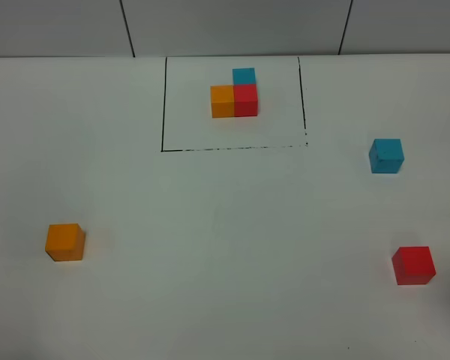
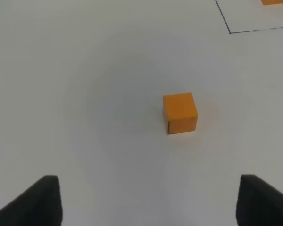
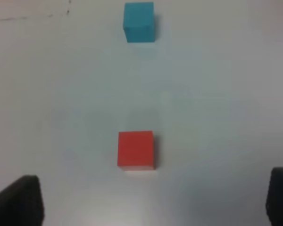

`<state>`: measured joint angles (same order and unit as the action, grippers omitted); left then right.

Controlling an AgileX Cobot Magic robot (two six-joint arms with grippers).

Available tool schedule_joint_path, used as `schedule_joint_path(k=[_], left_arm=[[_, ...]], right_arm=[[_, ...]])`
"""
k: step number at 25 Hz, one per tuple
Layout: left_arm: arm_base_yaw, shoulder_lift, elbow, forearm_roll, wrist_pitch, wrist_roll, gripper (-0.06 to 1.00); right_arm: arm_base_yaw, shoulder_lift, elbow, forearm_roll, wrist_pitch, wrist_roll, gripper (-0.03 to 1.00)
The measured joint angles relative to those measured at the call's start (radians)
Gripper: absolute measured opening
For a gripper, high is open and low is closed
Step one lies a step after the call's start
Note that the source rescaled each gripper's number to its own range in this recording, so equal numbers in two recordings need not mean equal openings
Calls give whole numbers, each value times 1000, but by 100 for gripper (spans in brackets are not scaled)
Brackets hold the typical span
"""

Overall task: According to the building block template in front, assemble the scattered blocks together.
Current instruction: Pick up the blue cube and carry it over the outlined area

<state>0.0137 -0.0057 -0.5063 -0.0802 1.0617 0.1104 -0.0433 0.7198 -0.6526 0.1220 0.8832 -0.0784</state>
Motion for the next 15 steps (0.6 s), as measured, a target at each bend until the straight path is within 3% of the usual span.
schedule_joint_path(k=[6, 15], left_arm=[[0, 0, 0, 0, 0, 0, 71], [0, 0, 0, 0, 0, 0, 71]], right_arm=[[0, 440, -118, 0, -179, -31, 92], [42, 897, -412, -44, -207, -50, 92]])
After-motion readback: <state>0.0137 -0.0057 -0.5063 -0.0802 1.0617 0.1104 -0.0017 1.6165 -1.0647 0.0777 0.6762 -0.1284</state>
